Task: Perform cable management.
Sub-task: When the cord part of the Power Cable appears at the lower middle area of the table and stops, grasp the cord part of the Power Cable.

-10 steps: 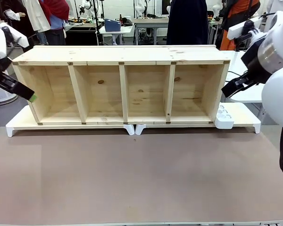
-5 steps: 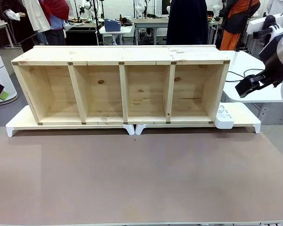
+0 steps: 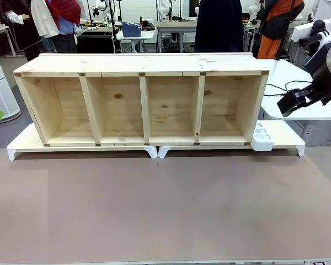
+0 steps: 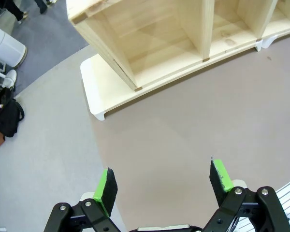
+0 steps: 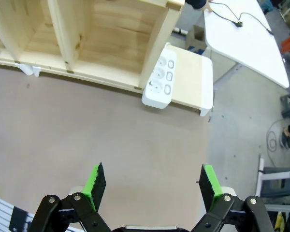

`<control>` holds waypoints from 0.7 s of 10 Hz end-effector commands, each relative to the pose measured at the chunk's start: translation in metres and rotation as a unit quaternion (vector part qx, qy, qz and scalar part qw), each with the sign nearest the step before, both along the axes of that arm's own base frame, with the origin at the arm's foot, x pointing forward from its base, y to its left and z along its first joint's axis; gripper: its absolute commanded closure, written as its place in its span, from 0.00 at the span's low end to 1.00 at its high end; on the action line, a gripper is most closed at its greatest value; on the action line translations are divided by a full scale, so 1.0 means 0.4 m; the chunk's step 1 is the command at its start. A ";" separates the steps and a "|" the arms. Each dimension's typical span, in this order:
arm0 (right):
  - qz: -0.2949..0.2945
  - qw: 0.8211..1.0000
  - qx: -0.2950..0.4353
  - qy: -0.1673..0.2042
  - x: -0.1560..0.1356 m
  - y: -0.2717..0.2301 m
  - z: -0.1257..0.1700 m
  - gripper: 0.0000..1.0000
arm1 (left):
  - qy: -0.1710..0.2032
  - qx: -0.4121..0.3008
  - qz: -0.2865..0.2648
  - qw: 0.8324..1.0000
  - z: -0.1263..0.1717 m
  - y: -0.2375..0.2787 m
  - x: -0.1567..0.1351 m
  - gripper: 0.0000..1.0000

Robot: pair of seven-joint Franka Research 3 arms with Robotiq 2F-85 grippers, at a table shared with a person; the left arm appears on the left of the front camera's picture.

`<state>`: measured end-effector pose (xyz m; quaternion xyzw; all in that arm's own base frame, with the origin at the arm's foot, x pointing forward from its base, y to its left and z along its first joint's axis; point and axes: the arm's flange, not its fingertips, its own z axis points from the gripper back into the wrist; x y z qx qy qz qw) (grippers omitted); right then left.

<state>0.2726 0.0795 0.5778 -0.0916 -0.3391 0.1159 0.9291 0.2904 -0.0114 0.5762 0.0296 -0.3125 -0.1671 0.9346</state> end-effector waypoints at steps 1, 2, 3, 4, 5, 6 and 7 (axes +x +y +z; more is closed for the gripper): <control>0.001 1.000 -0.002 0.000 0.000 0.000 0.000 0.00 | -0.003 -0.006 0.008 1.000 0.004 0.002 0.000 0.00; 0.001 1.000 -0.002 0.000 0.000 0.000 0.000 0.00 | -0.003 -0.006 0.008 1.000 0.004 0.002 0.000 0.00; 0.001 1.000 -0.002 0.000 0.000 0.000 0.000 0.00 | -0.003 -0.006 0.008 1.000 0.004 0.002 0.000 0.00; 0.001 1.000 -0.002 0.000 0.000 0.000 0.000 0.00 | -0.003 -0.006 0.008 1.000 0.004 0.002 0.000 0.00; 0.001 1.000 -0.002 0.000 0.000 0.000 0.000 0.00 | -0.003 -0.006 0.008 1.000 0.004 0.002 0.000 0.00; 0.001 1.000 -0.002 0.000 0.000 0.000 0.000 0.00 | -0.003 -0.006 0.008 1.000 0.004 0.002 0.000 0.00; 0.001 1.000 -0.002 0.000 0.000 0.000 0.000 0.00 | -0.003 -0.006 0.008 1.000 0.004 0.002 0.000 0.00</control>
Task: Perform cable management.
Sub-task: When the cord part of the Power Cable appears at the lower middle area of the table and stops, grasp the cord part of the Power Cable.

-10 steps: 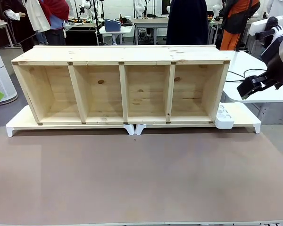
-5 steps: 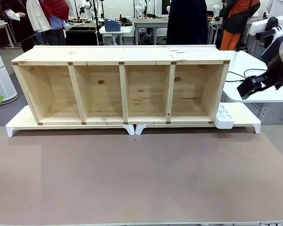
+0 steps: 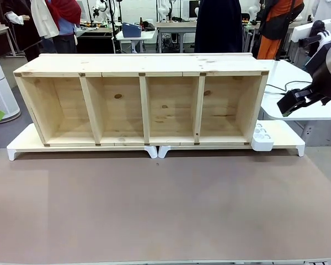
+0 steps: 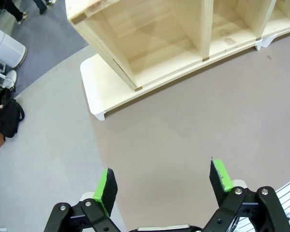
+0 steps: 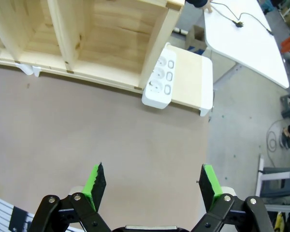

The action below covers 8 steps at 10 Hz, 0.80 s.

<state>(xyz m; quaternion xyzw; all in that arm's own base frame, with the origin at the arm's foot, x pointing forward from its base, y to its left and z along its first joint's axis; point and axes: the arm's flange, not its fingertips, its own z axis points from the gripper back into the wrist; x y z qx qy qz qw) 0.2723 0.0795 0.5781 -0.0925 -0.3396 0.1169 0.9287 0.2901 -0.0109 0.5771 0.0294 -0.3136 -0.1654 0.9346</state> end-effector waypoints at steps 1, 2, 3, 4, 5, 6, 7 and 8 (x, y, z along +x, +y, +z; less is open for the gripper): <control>0.000 1.000 -0.001 0.000 0.000 0.000 -0.001 0.00 | -0.002 -0.005 0.007 1.000 0.001 0.001 0.001 0.00; 0.000 1.000 -0.001 0.000 0.000 0.000 -0.001 0.00 | -0.002 -0.005 0.007 1.000 0.001 0.001 0.001 0.00; 0.000 1.000 -0.001 0.000 0.000 0.000 -0.001 0.00 | -0.002 -0.005 0.007 1.000 0.001 0.001 0.001 0.00; 0.000 1.000 -0.001 0.000 0.000 0.000 -0.001 0.00 | -0.002 -0.005 0.007 1.000 0.001 0.001 0.001 0.00; 0.000 1.000 -0.001 0.000 0.000 0.000 -0.001 0.00 | -0.002 -0.005 0.007 1.000 0.001 0.001 0.001 0.00; 0.000 1.000 -0.001 0.000 0.000 0.000 -0.001 0.00 | -0.002 -0.005 0.007 1.000 0.001 0.001 0.001 0.00; 0.000 1.000 -0.001 0.000 0.000 0.000 -0.001 0.00 | -0.002 -0.005 0.007 1.000 0.001 0.001 0.001 0.00; 0.000 1.000 -0.001 0.000 0.000 0.000 -0.001 0.00 | -0.002 -0.005 0.007 1.000 0.001 0.001 0.001 0.00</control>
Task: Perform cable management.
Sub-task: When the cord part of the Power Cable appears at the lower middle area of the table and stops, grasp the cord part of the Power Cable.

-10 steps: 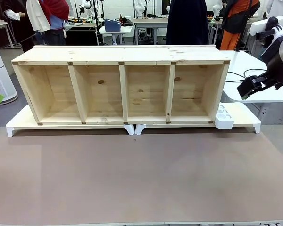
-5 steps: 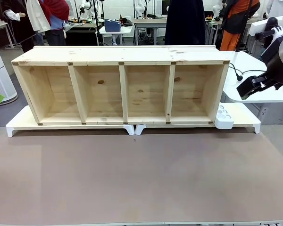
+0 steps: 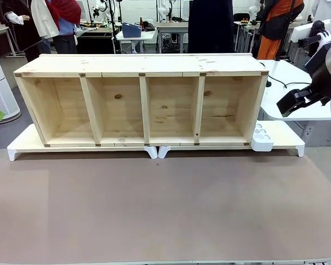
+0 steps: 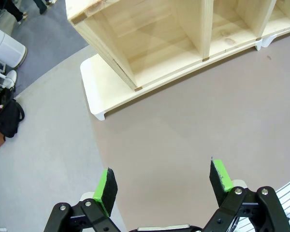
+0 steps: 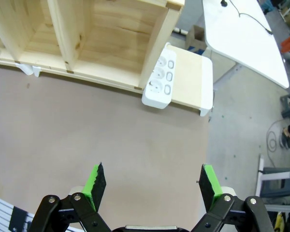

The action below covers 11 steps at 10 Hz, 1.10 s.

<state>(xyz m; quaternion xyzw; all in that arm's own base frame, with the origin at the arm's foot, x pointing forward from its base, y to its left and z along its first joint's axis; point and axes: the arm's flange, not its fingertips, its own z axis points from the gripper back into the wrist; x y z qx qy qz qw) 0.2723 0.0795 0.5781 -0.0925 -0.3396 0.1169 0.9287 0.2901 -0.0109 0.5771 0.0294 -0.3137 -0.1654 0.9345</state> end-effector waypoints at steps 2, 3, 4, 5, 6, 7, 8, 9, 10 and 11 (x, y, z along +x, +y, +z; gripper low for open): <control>0.000 1.000 -0.001 0.000 0.000 0.000 -0.001 0.00 | -0.002 -0.005 0.007 1.000 0.001 0.001 0.001 0.00; 0.000 1.000 -0.001 0.000 0.000 0.000 -0.001 0.00 | -0.002 -0.005 0.007 1.000 0.001 0.001 0.001 0.00; 0.000 1.000 -0.001 0.000 0.000 0.000 -0.001 0.00 | -0.002 -0.005 0.007 1.000 0.001 0.001 0.001 0.00; 0.000 1.000 -0.001 0.000 0.000 0.000 -0.001 0.00 | -0.002 -0.005 0.007 1.000 0.001 0.001 0.001 0.00; 0.000 1.000 -0.001 0.000 0.000 0.000 -0.001 0.00 | -0.002 -0.005 0.007 1.000 0.001 0.001 0.001 0.00; 0.000 1.000 -0.001 0.000 0.000 0.000 -0.001 0.00 | -0.002 -0.005 0.007 1.000 0.001 0.001 0.001 0.00; 0.000 1.000 -0.001 0.000 0.000 0.000 -0.001 0.00 | -0.002 -0.005 0.007 1.000 0.001 0.001 0.001 0.00; 0.000 1.000 -0.001 0.000 0.000 0.000 -0.001 0.00 | -0.002 -0.005 0.007 1.000 0.001 0.001 0.001 0.00; 0.000 1.000 -0.001 0.000 0.000 0.000 -0.001 0.00 | -0.002 -0.005 0.007 1.000 0.001 0.001 0.001 0.00; 0.000 1.000 -0.001 0.000 0.000 0.000 -0.001 0.00 | -0.002 -0.005 0.007 1.000 0.001 0.001 0.001 0.00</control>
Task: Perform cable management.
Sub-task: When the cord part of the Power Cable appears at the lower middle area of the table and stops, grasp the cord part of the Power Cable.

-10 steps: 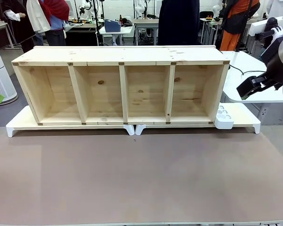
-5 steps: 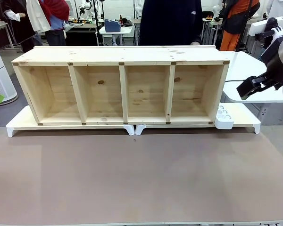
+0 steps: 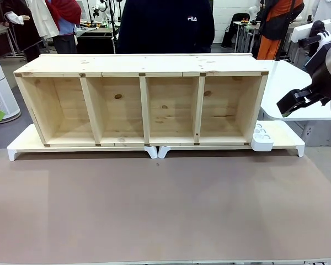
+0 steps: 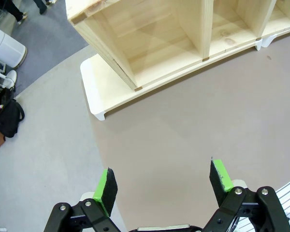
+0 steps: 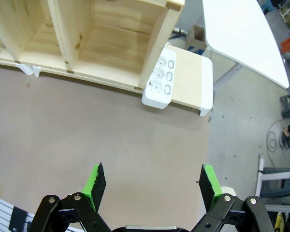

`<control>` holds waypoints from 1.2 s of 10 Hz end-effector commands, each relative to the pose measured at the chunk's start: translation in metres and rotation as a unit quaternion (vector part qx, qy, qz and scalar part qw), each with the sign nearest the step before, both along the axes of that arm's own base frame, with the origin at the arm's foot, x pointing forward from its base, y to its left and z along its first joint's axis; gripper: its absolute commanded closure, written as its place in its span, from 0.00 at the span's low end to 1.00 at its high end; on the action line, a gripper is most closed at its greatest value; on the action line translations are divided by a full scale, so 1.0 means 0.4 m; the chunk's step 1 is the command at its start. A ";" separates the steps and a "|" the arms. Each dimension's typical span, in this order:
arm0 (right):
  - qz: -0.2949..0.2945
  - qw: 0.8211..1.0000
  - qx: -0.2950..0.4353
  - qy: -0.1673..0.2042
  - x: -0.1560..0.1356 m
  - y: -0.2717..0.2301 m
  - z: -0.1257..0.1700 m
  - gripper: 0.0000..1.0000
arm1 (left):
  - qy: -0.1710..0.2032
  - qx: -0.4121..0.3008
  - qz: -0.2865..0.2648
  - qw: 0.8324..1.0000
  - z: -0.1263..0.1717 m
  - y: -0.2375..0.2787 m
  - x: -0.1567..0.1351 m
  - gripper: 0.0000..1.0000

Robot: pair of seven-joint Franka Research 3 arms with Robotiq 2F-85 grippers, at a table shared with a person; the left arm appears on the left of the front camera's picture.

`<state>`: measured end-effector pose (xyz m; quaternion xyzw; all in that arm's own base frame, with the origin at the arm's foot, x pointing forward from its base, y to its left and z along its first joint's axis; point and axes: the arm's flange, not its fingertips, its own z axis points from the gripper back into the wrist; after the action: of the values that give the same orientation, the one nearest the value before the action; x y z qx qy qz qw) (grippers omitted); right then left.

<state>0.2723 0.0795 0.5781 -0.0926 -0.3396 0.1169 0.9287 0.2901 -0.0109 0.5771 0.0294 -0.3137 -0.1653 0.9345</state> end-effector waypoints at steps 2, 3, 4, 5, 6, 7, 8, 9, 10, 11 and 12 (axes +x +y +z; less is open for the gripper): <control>0.000 1.000 -0.001 0.000 0.000 0.000 -0.001 0.00 | -0.002 -0.005 0.007 1.000 0.001 0.001 0.001 0.00; 0.000 1.000 -0.001 0.000 0.000 0.000 -0.001 0.00 | -0.002 -0.005 0.007 1.000 0.001 0.001 0.001 0.00; 0.000 1.000 -0.001 0.000 0.000 0.000 -0.001 0.00 | -0.002 -0.005 0.007 1.000 0.001 0.001 0.001 0.00; 0.000 1.000 -0.001 0.000 0.000 0.000 -0.001 0.00 | -0.002 -0.005 0.007 1.000 0.001 0.001 0.001 0.00; 0.000 1.000 -0.001 0.000 0.000 0.000 -0.001 0.00 | -0.002 -0.005 0.007 1.000 0.001 0.001 0.001 0.00; 0.000 1.000 -0.001 0.000 0.000 0.000 -0.001 0.00 | -0.002 -0.005 0.007 1.000 0.001 0.001 0.001 0.00; 0.000 1.000 -0.001 0.000 0.000 0.000 -0.001 0.00 | -0.002 -0.005 0.007 1.000 0.001 0.001 0.001 0.00; 0.000 1.000 -0.001 0.000 0.000 0.000 -0.001 0.00 | -0.002 -0.005 0.007 1.000 0.001 0.001 0.001 0.00; 0.000 1.000 -0.001 0.000 0.000 0.000 -0.001 0.00 | -0.002 -0.005 0.007 1.000 0.001 0.001 0.001 0.00; 0.000 1.000 -0.001 0.000 0.000 0.000 -0.001 0.00 | -0.002 -0.005 0.007 1.000 0.001 0.001 0.001 0.00; 0.000 1.000 -0.001 0.000 0.000 0.000 -0.001 0.00 | -0.002 -0.005 0.007 1.000 0.001 0.001 0.001 0.00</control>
<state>0.2723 0.0795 0.5781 -0.0926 -0.3396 0.1169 0.9287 0.2901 -0.0109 0.5771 0.0294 -0.3138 -0.1653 0.9345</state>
